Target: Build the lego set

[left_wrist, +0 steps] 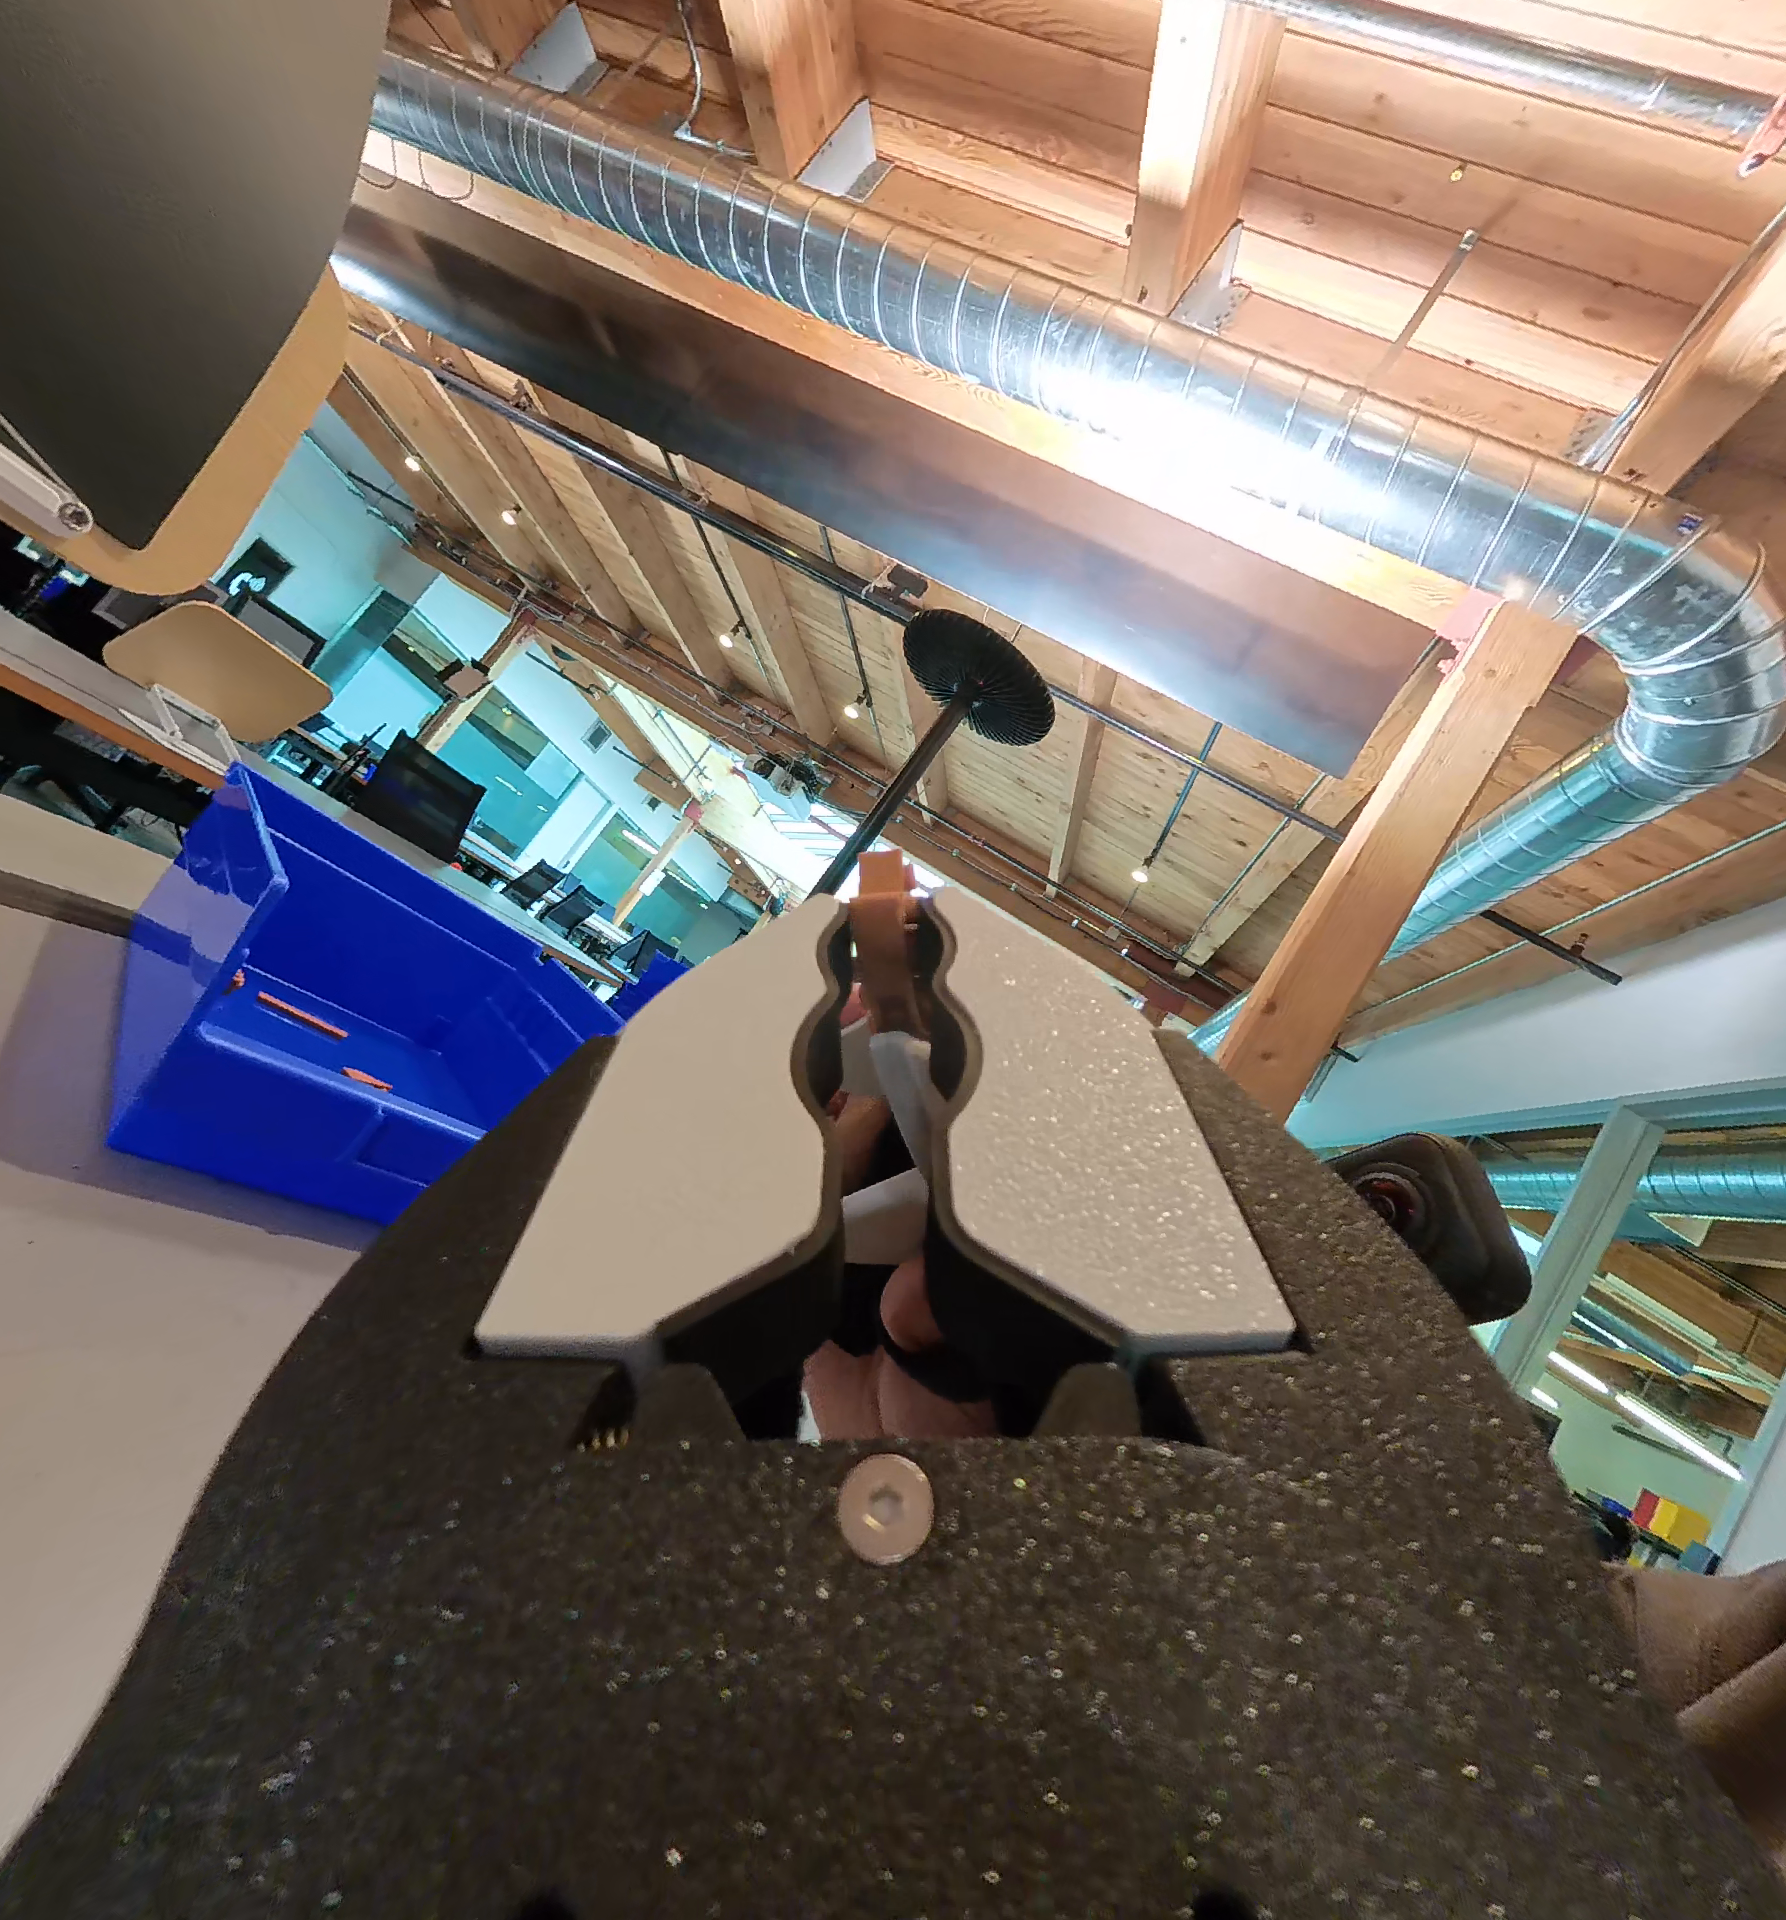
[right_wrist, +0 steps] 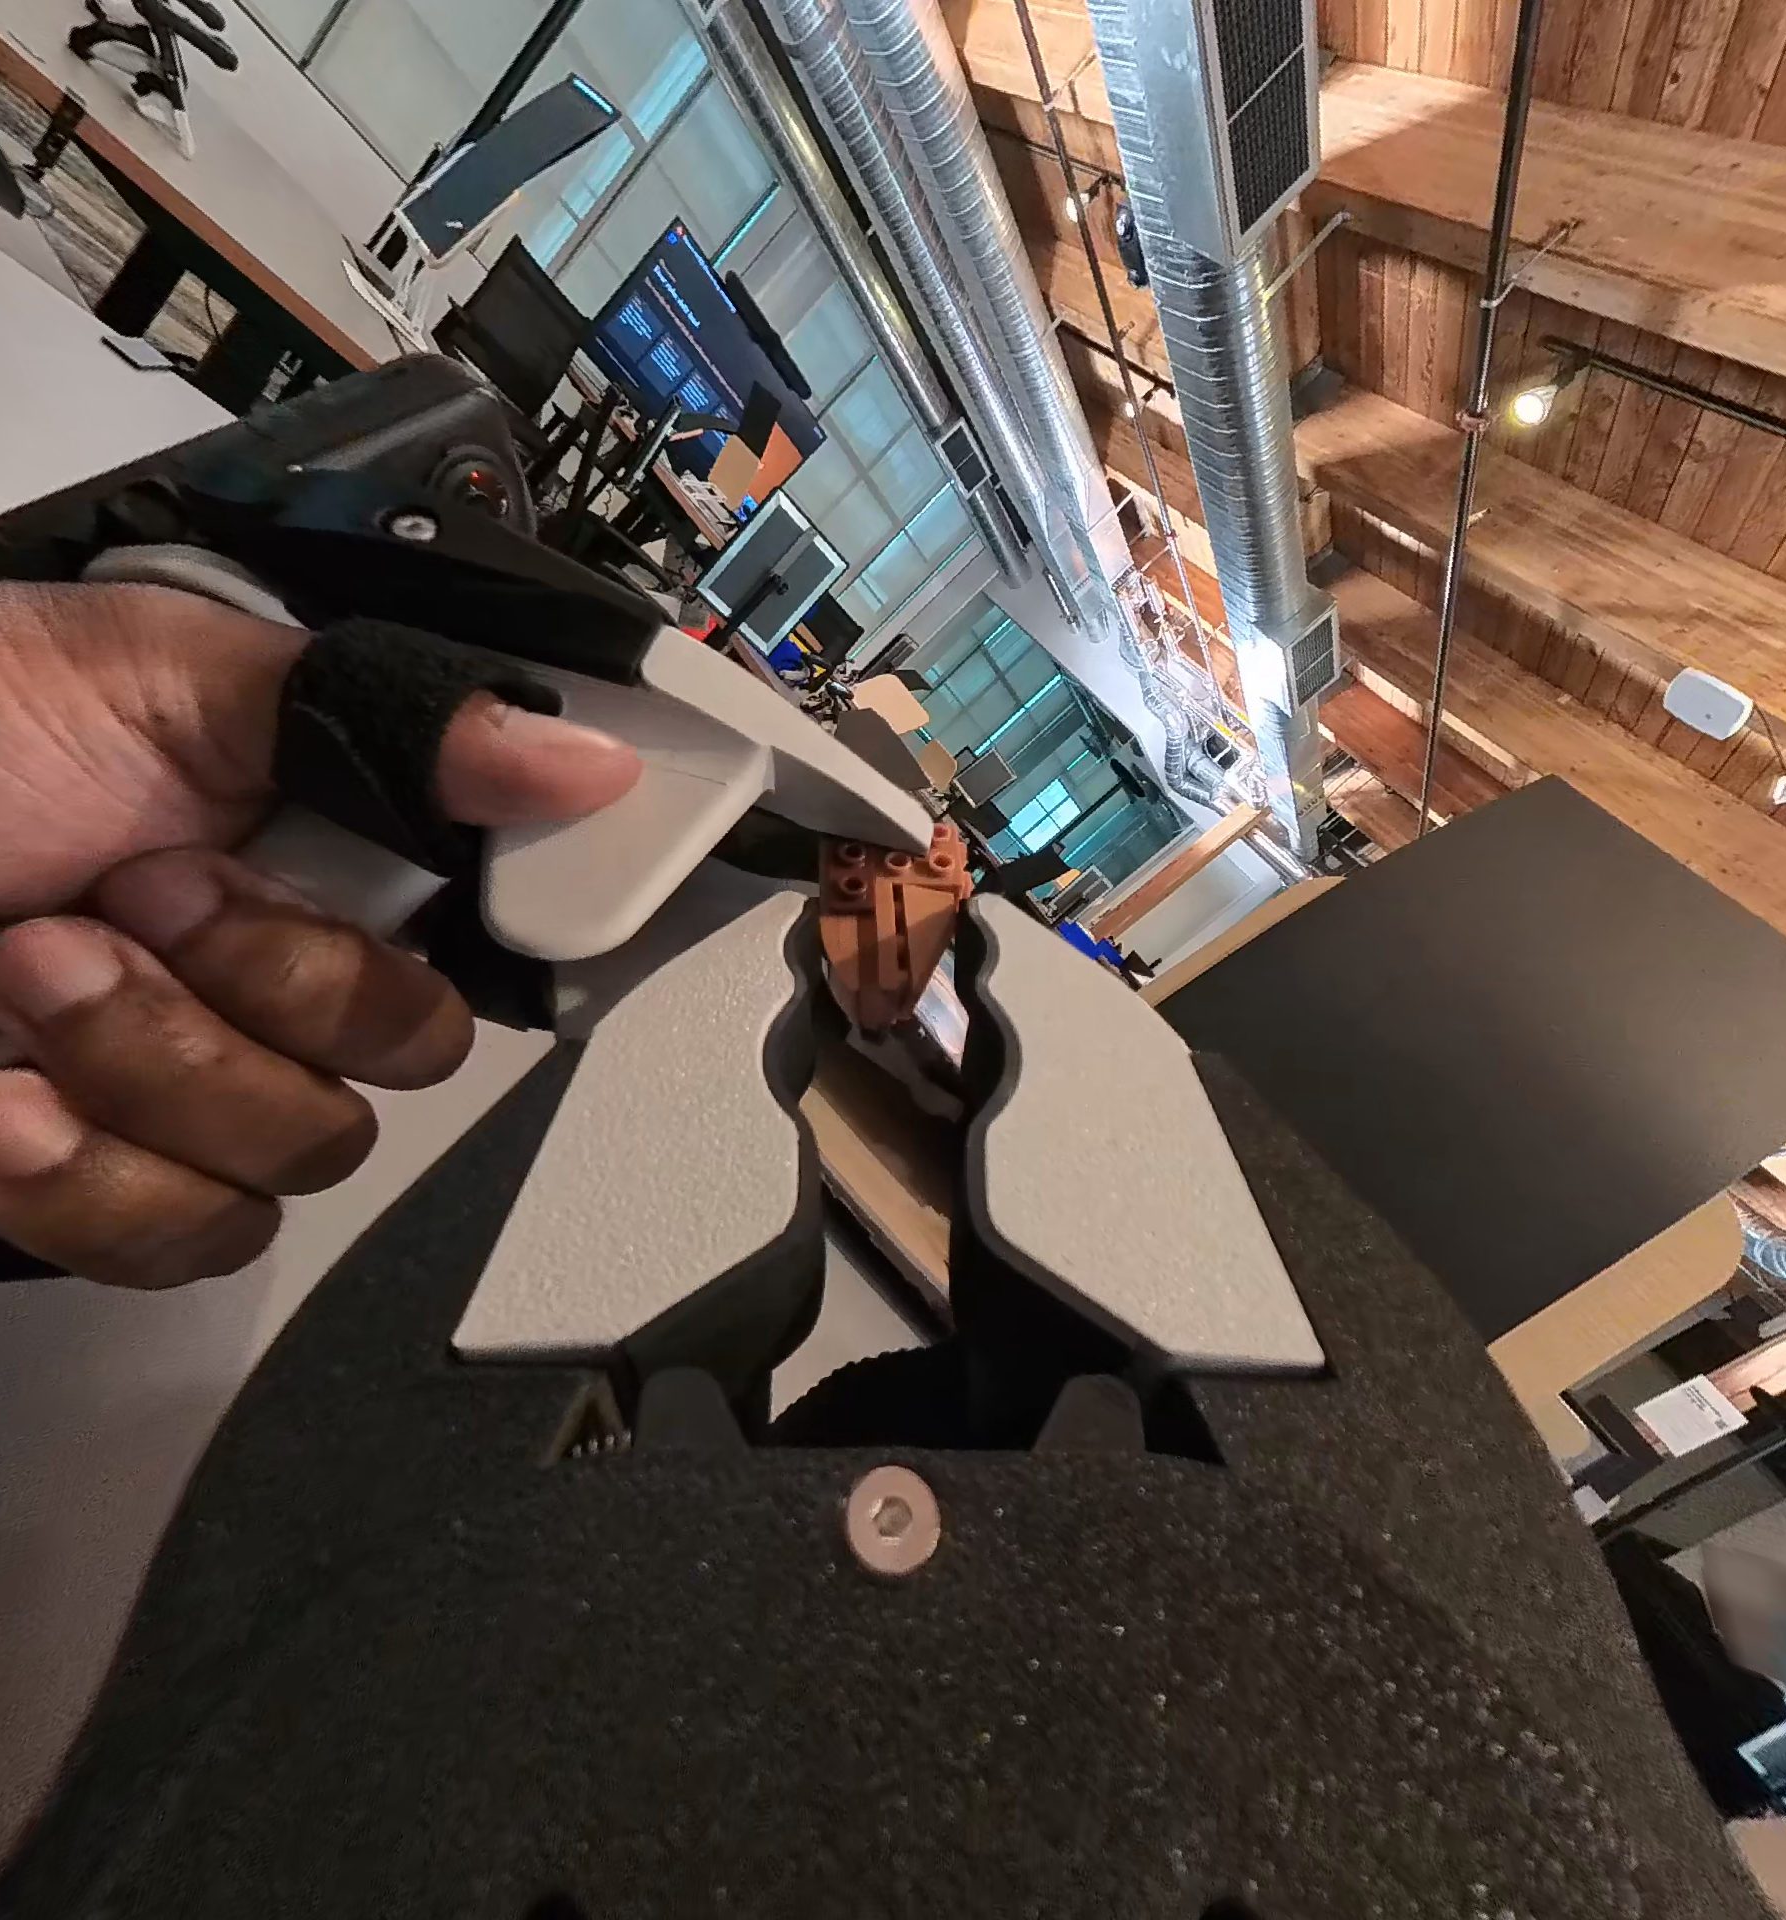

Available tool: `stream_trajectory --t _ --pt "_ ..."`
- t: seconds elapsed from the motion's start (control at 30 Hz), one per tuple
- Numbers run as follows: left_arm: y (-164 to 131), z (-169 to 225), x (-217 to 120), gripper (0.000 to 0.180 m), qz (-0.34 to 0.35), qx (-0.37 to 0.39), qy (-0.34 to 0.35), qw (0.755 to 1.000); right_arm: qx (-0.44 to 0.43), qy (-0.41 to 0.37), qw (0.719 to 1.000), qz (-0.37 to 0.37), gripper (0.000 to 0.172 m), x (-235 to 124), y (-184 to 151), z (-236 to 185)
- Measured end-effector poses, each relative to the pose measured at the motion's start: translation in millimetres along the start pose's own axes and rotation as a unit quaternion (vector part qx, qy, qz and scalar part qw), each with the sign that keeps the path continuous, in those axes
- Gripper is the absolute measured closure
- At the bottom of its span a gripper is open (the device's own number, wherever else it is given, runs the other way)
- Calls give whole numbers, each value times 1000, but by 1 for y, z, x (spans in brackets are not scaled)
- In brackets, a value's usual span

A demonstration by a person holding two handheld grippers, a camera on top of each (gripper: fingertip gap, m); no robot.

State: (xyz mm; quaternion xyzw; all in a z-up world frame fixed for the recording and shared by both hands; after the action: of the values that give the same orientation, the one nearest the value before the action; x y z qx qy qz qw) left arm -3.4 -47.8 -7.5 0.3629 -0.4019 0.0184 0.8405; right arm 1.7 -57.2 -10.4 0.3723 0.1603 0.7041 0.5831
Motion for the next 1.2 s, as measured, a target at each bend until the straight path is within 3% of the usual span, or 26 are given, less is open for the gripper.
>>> stream_trajectory --t 0.37,0.5,0.77,1.2 --pt "-4 3 1 152 -27 -26 -16 999 8 -3 1000 4 147 -1 3 5" --pt "-8 6 2 165 -30 -41 -35 998 7 0 1000 8 147 -1 5 2" --pt "2 20 1 166 -4 -48 -89 995 57 1 998 36 143 -7 18 4" --pt "-8 40 7 165 -45 -47 -153 986 112 23 991 63 146 -17 38 4"
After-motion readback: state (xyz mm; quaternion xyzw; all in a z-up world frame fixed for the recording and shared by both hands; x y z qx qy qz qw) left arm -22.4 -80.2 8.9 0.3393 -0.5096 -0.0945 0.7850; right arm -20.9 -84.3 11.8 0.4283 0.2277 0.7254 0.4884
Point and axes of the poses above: each gripper's, where its closed fingertips meet, x out along the fingers, y out of its top, z = x × y across the jaws, the point moved 1 cm from there along -x, back along the fingers, and after that the axes turned 14 degrees about -y, right-handed, at the moved point
